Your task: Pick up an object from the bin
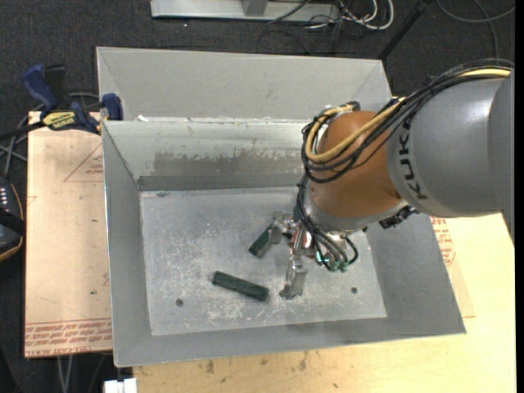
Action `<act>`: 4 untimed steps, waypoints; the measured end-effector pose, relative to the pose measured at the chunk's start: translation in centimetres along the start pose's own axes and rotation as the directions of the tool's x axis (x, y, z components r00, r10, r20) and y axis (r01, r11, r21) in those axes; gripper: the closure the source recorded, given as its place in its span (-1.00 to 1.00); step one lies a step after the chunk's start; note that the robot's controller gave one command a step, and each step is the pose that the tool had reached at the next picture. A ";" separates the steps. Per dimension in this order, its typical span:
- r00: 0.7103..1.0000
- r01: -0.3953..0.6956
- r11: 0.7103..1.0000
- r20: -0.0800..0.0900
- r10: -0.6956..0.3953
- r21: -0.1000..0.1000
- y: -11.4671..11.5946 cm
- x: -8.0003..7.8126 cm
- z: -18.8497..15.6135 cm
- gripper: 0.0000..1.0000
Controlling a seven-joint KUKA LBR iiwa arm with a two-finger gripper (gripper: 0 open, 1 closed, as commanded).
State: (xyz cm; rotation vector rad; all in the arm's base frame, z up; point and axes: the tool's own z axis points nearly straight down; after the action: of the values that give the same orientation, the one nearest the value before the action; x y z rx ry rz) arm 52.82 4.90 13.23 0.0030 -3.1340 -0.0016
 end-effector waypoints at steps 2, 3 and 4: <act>0.999 0.036 0.999 0.011 -0.036 0.000 7.1 0.8 5.0 -1.00; 0.989 0.146 0.989 0.005 -0.146 0.000 9.0 0.5 4.7 -1.00; 1.000 0.007 1.000 0.007 -0.007 0.000 7.3 1.3 3.5 -1.00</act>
Offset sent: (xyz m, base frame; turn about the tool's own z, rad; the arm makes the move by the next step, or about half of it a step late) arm -0.0123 0.0869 -0.0623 -0.0459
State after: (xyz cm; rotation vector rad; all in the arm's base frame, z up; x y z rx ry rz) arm 51.45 12.22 9.78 0.0148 -3.1414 -0.0019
